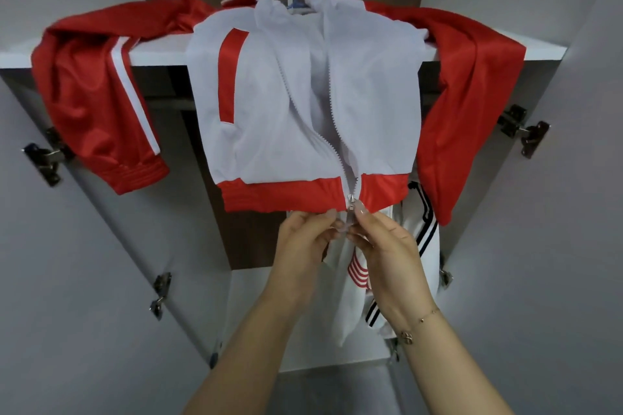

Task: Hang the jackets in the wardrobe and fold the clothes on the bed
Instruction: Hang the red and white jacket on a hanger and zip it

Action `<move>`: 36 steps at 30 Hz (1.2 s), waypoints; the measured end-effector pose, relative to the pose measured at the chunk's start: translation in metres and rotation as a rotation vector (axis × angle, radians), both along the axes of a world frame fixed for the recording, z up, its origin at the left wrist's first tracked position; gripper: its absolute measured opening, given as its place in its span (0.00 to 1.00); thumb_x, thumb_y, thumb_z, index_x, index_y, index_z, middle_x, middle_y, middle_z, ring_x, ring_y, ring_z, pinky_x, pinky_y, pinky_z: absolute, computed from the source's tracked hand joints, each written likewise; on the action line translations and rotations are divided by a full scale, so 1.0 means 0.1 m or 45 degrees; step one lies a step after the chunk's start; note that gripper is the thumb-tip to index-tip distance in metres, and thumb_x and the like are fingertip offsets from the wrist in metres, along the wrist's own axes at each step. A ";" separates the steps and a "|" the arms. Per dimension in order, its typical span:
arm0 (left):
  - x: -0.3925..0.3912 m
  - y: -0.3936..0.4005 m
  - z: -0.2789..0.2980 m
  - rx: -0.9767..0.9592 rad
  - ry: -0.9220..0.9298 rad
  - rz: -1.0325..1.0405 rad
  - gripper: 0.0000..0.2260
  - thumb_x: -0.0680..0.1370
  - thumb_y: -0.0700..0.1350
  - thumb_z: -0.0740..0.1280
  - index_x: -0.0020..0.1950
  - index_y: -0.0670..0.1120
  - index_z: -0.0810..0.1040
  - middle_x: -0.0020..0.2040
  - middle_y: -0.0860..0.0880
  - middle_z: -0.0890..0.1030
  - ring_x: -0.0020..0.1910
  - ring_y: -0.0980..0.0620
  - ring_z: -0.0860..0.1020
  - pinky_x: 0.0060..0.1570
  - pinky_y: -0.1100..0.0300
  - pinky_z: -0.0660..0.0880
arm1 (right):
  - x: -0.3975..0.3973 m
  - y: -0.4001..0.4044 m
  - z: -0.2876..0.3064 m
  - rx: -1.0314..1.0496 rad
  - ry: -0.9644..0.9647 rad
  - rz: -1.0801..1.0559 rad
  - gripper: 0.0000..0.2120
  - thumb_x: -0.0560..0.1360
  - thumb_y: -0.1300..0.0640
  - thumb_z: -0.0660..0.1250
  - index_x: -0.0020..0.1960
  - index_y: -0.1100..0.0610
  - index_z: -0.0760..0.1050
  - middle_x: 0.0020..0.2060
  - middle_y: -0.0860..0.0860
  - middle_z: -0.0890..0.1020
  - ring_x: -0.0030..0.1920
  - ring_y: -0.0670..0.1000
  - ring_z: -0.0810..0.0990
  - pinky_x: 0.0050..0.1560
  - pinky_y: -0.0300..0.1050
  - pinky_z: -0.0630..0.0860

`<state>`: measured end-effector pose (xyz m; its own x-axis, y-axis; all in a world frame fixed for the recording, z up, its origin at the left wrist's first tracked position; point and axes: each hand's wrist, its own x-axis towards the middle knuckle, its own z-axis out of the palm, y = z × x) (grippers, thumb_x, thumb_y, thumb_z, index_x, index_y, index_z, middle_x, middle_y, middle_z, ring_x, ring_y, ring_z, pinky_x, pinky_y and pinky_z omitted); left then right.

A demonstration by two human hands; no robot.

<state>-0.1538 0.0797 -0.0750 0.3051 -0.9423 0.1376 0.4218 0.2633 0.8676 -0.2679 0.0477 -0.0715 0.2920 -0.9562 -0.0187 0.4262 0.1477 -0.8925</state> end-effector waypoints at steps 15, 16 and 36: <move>-0.12 0.00 -0.03 0.052 -0.629 0.477 0.10 0.76 0.49 0.69 0.37 0.46 0.81 0.32 0.55 0.82 0.32 0.61 0.79 0.36 0.69 0.73 | 0.08 0.00 0.06 0.062 -0.146 -0.112 0.09 0.76 0.60 0.68 0.37 0.60 0.78 0.30 0.49 0.81 0.33 0.43 0.80 0.39 0.35 0.77; -0.11 -0.01 -0.02 0.055 -0.605 0.461 0.08 0.76 0.47 0.69 0.39 0.45 0.83 0.34 0.53 0.84 0.35 0.59 0.82 0.39 0.68 0.75 | 0.06 -0.03 0.07 0.047 -0.072 -0.106 0.08 0.76 0.59 0.68 0.39 0.61 0.79 0.31 0.51 0.81 0.34 0.45 0.80 0.41 0.37 0.78; 0.11 -0.08 -0.05 -0.043 -1.096 0.674 0.17 0.78 0.43 0.69 0.31 0.50 0.70 0.25 0.60 0.73 0.24 0.60 0.70 0.28 0.72 0.63 | -0.04 -0.33 0.69 0.257 0.274 0.459 0.10 0.78 0.62 0.60 0.38 0.61 0.74 0.24 0.49 0.71 0.18 0.42 0.63 0.16 0.33 0.60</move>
